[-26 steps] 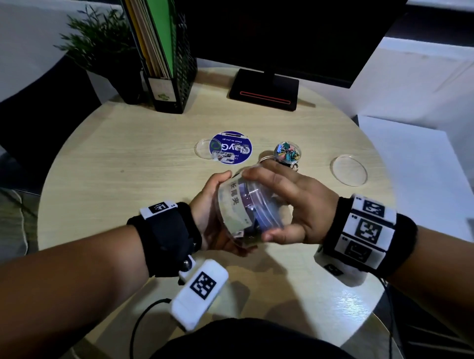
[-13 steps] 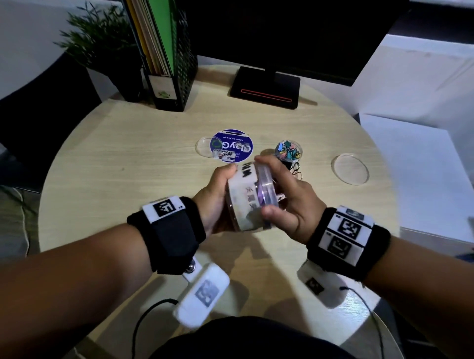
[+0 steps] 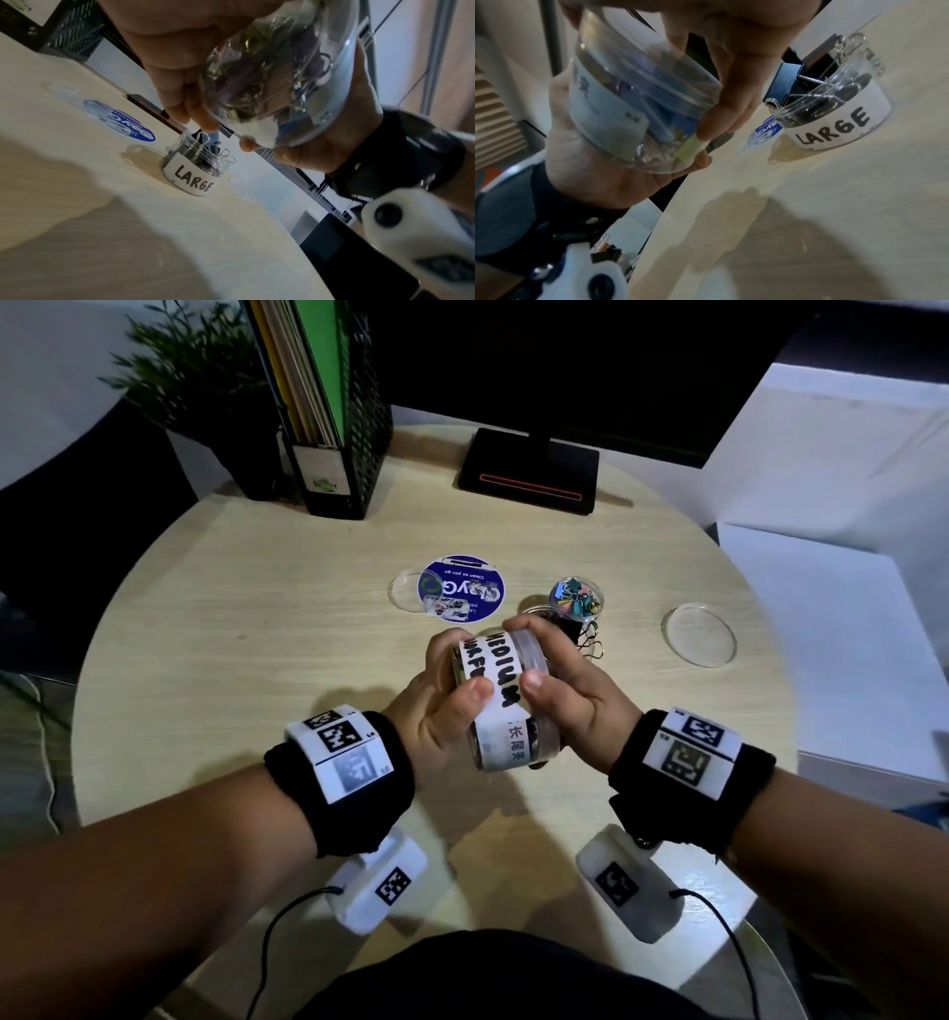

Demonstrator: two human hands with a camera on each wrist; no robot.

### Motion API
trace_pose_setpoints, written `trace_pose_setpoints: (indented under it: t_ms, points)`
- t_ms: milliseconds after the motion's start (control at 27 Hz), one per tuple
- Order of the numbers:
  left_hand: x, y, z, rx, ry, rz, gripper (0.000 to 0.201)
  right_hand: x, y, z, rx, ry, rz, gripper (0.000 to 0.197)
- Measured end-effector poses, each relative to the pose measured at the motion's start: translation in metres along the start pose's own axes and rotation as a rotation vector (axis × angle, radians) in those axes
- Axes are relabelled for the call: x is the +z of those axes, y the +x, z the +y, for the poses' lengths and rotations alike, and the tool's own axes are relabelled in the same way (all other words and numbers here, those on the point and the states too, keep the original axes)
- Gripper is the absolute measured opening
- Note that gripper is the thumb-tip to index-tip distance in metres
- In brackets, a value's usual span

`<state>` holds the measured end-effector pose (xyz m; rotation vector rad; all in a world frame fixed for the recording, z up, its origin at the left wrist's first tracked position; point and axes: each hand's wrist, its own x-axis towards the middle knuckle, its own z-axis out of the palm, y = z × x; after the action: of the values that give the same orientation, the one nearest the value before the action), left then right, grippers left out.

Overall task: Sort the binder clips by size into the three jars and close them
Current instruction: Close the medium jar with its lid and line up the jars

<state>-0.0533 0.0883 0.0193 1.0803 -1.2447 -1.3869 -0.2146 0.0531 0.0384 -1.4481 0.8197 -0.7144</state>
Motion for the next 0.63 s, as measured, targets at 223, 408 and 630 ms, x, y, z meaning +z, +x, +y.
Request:
trace_pose_setpoints:
  t_ms: [223, 408, 630]
  points:
    - [-0.018, 0.000, -0.009, -0.096, 0.464, -0.148, 0.087, -0.006, -0.002, -0.003, 0.319, -0.008, -0.016, 0.068]
    - [-0.020, 0.010, -0.018, -0.046, 0.940, -0.198, 0.120, 0.000, 0.007, 0.014, 0.301, -0.700, 0.042, 0.093]
    - [-0.021, 0.016, -0.033, -0.081, 0.981, -0.164, 0.123, 0.009, 0.014, 0.019, 0.264, -0.838, 0.033, 0.071]
